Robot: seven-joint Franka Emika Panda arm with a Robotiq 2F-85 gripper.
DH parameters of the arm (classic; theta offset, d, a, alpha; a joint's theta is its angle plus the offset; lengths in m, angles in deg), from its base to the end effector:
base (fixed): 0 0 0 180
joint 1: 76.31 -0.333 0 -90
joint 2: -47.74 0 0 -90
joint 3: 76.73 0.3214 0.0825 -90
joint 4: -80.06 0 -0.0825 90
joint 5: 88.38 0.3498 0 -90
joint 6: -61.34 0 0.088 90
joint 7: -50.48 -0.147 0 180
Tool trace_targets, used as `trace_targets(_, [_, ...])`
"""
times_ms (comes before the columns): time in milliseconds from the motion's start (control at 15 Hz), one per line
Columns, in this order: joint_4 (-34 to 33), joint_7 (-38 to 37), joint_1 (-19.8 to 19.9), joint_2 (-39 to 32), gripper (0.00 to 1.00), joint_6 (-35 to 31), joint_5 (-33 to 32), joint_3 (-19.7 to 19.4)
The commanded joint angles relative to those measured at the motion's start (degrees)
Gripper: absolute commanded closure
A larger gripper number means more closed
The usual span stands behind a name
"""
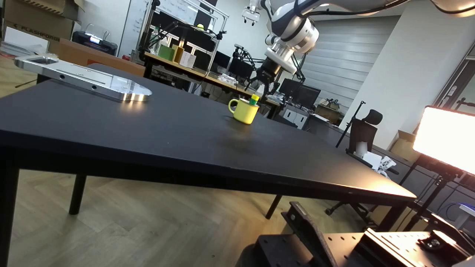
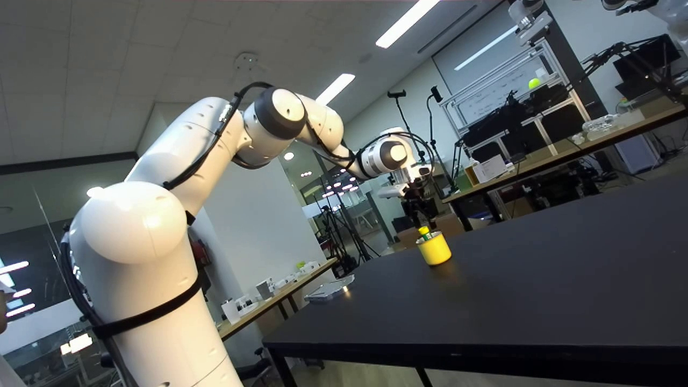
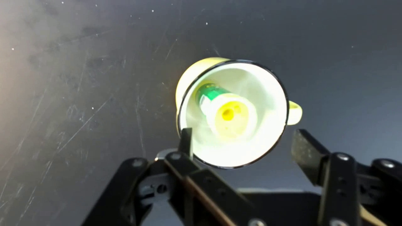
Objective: Get the glue stick from the table and put it inside the cup
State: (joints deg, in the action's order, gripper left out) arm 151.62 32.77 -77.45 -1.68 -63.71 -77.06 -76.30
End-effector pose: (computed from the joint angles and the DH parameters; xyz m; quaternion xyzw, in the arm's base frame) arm 0.7385 0.0326 0.2310 -0.9766 0.1942 -0.0205 0.0902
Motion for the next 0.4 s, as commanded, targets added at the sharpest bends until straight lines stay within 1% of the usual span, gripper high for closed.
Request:
trace_targets(0, [0.3, -1.7, -0.8, 3.2, 0.00, 2.9, -0.2, -0.3])
trace_targets(67, [-0.3, 0.0, -0.3, 1.0, 0.00, 0.6, 0.0, 0.0])
trace_targets(333, [-0.2, 0.1, -0.4, 1.1, 0.00, 0.8, -0.1, 0.0])
